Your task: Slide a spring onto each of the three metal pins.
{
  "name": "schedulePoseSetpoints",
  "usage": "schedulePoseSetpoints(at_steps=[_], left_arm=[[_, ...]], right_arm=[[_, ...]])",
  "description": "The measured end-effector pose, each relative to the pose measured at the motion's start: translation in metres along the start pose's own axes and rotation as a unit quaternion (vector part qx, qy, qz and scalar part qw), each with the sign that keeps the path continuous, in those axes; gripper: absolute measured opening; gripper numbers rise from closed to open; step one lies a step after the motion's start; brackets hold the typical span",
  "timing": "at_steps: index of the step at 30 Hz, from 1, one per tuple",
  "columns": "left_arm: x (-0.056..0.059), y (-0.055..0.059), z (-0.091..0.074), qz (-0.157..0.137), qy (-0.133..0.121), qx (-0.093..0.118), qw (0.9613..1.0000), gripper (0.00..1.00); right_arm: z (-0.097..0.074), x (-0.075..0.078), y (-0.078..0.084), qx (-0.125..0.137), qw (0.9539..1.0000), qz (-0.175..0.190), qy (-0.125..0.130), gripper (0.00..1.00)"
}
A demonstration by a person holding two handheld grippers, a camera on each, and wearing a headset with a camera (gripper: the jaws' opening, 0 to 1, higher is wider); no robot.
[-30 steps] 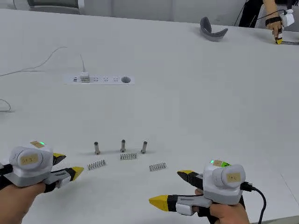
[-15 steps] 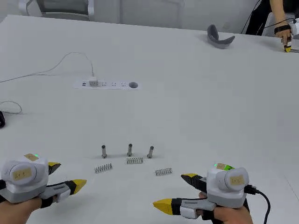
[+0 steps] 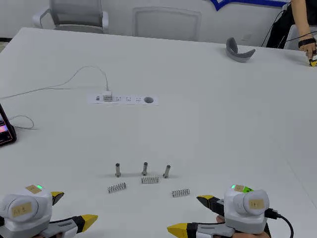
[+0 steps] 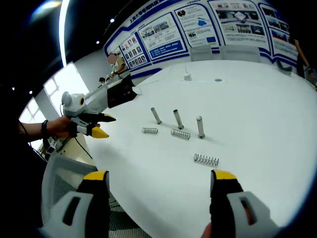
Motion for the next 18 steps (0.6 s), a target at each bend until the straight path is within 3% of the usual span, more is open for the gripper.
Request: schedulePoseSetpoints(at_steps=[9,18], left_arm=[[0.0046,0.0058,0.0007,0.003,0.009,-0.008,0.9999,0.73],[0.0095,0.0024,0.0061,0.018,0.026,-0.013,0.9994,0.74]], right_arm=[[-0.0003,-0.0034,0.0021,-0.005,1.0,-0.006,-0.002,0.85],[-0.0044,-0.0028,0.0032,-0.008,0.9999,-0.011,0.004,0.85]])
Point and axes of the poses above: the centre of the closed fingertips' face, and the gripper's own axes: z roughly forward along the fingers, x roughly to its right, y roughly out of its underside, the point moved 2 cm from there along -z, roughly backward along the fingers, and after that the axes turned 11 degrees about x, right-handed, at the moved point
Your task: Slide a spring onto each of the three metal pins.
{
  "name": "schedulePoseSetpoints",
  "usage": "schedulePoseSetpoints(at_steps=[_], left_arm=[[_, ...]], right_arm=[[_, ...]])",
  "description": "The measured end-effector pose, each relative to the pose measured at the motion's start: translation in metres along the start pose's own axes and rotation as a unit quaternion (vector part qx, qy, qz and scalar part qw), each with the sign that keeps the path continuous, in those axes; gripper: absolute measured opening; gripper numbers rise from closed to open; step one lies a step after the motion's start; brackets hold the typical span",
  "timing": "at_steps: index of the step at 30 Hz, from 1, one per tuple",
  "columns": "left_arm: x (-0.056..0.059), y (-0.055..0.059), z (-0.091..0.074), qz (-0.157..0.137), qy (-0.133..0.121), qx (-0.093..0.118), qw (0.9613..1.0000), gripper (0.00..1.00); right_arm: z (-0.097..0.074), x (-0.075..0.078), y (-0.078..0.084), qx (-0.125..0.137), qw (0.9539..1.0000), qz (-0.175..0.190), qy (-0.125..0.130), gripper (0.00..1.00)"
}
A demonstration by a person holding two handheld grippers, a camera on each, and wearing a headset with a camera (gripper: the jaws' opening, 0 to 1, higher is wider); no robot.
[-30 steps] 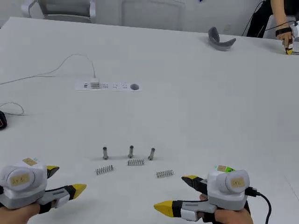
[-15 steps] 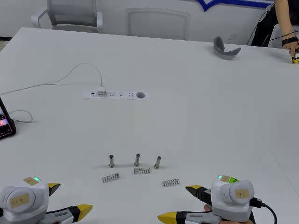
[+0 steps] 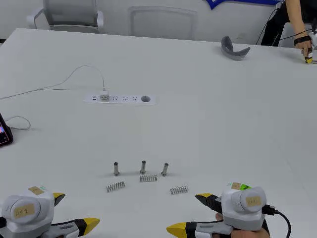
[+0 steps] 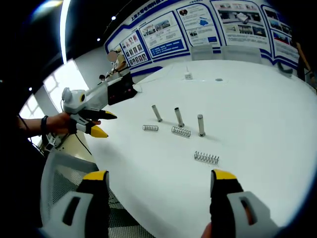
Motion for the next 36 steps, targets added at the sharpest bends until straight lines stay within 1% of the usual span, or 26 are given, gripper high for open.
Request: schedulePoseSetpoints(at_steps=[5,7,11,15,18,20,22,24,30,36], left_arm=[[0.004,-0.004,0.004,0.008,0.014,-0.003,0.9999,0.74],[0.006,-0.006,0.005,0.019,0.022,-0.008,0.9995,0.74],[0.006,-0.006,0.009,0.036,0.033,-0.017,0.9986,0.73],[0.005,-0.008,0.014,0.045,0.039,-0.023,0.998,0.72],[0.006,-0.009,0.016,0.045,0.041,-0.024,0.9978,0.72],[0.009,-0.007,0.019,0.047,0.045,-0.026,0.9976,0.72],[0.01,-0.006,0.021,0.05,0.048,-0.03,0.9972,0.72],[0.013,-0.007,0.023,0.05,0.05,-0.031,0.997,0.72],[0.013,-0.006,0.034,0.055,0.057,-0.036,0.9962,0.7],[0.017,-0.01,0.043,0.054,0.066,-0.035,0.9957,0.67]], right_arm=[[-0.002,0.0,0.001,-0.001,1.0,0.0,0.003,0.85],[-0.004,-0.001,0.002,-0.003,1.0,-0.003,0.005,0.85],[-0.006,-0.002,0.003,-0.007,0.9999,-0.006,0.004,0.85],[-0.01,0.001,0.005,-0.009,0.9999,-0.008,0.008,0.85],[-0.011,0.002,0.005,-0.007,0.9999,-0.005,0.011,0.85],[-0.012,0.002,0.005,-0.007,0.9999,-0.004,0.013,0.85],[-0.013,0.003,0.006,-0.007,0.9999,-0.004,0.013,0.85],[-0.014,0.003,0.005,-0.006,0.9999,-0.003,0.014,0.85],[-0.014,0.003,0.003,-0.002,0.9999,-0.003,0.016,0.85],[-0.015,0.004,0.003,-0.002,0.9998,-0.002,0.017,0.85]])
Point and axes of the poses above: the centre of the closed fingertips' face, and the gripper's own axes: z roughly forward along the fingers, x roughly to its right, y roughly out of its underside, the point moved 2 cm from there along -z, roughly backward along the fingers, and after that the axes turned 11 degrees about x, right-handed, at the moved point
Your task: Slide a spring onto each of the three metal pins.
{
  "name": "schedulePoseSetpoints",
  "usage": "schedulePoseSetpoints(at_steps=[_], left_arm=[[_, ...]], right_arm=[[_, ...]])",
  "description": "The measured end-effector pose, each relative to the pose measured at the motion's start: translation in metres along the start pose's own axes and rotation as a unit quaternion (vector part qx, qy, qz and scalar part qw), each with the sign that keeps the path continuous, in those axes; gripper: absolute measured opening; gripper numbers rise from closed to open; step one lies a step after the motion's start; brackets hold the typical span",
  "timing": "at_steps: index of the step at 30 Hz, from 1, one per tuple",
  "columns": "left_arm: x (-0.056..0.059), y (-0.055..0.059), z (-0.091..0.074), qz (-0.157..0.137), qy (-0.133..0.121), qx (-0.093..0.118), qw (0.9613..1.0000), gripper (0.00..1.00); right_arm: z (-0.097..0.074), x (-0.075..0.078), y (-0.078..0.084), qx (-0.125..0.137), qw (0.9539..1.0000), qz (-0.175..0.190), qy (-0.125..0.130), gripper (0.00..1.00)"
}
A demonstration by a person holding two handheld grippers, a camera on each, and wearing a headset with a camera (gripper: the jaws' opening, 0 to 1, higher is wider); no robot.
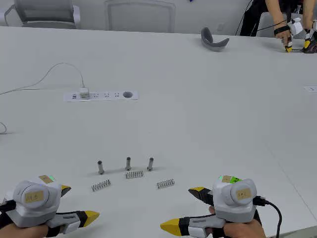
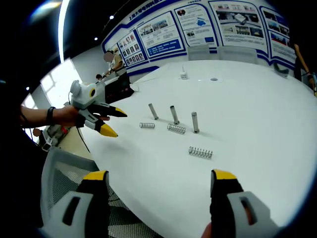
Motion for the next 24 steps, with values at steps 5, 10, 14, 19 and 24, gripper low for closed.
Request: schedulePoseSetpoints(at_steps=[5,10,14,19,24], left_arm=[[-0.001,-0.001,0.011,-0.001,0.004,-0.001,1.0,0.65],[-0.001,-0.003,0.019,0.005,0.009,-0.003,0.9999,0.61],[-0.003,-0.006,0.025,0.009,0.013,0.002,0.9999,0.56],[-0.007,-0.005,0.034,0.016,0.016,-0.005,0.9997,0.53],[-0.01,-0.004,0.043,0.012,0.02,-0.008,0.9997,0.49]], right_arm=[[0.001,-0.002,0.004,-0.003,1.0,0.003,-0.002,0.85],[0.002,-0.003,0.004,-0.004,1.0,0.003,-0.003,0.85],[0.002,-0.002,0.003,-0.004,1.0,0.002,-0.004,0.85],[0.001,0.001,0.0,-0.002,1.0,0.002,-0.001,0.85],[0.0,0.003,-0.002,-0.001,1.0,0.002,0.0,0.85]])
Point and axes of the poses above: the centre of the closed fingertips' face, and the gripper's own axes: z roughly forward along the fingers, x roughly to its right, y roughly out of its underside, the point moved 2 cm from there along -z, roughly backward along the fingers, and after that the axes turned 11 degrees about x, right-handed, at the moved point
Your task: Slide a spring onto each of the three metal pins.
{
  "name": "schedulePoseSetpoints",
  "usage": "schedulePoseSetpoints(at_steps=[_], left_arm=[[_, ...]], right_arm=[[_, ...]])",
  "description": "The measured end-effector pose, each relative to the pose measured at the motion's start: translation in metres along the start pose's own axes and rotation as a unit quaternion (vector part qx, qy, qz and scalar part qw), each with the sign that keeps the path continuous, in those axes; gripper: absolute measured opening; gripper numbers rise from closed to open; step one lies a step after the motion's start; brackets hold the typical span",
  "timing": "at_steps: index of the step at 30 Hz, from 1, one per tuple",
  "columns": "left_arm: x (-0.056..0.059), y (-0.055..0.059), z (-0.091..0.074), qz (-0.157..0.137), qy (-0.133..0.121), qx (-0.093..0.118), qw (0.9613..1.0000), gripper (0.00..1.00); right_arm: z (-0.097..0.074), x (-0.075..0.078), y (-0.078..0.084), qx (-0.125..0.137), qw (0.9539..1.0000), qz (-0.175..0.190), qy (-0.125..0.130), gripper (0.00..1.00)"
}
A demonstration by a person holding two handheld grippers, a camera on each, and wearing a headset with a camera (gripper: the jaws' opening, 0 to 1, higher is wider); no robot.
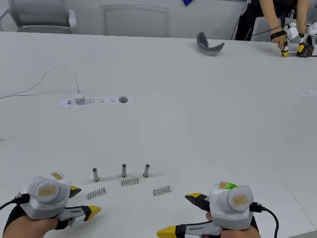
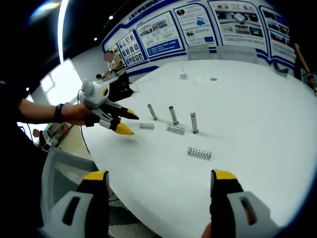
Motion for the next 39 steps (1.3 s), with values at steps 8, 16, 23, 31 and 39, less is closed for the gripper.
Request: schedulePoseSetpoints(at_steps=[8,16,23,31,39], left_arm=[[-0.003,0.001,0.016,-0.005,0.003,-0.002,1.0,0.43],[-0.007,0.004,0.025,0.003,-0.003,-0.005,1.0,0.31],[-0.009,0.006,0.027,0.028,-0.008,-0.01,0.9995,0.17],[-0.003,0.01,0.025,0.052,-0.009,-0.023,0.9983,0.11],[0.011,0.017,0.011,0.044,-0.013,-0.023,0.9987,0.11]], right_arm=[[-0.002,0.002,0.002,-0.003,1.0,0.002,0.001,0.85],[-0.004,0.005,0.006,-0.005,1.0,0.006,0.005,0.85],[-0.005,0.006,0.006,-0.003,0.9999,0.008,0.007,0.85],[-0.004,0.005,0.008,-0.003,1.0,0.009,0.004,0.85],[-0.004,0.002,0.01,-0.004,1.0,0.008,-0.001,0.85]])
Point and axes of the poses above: the centre of the closed fingertips' face, and the gripper's own axes: z roughly forward along the fingers, x roughly to its right, y roughly out of its underside, the point moved 2 cm from there along -z, roughly backward along the fingers, and after that the axes turned 11 degrees about x, right-handed, at the moved point
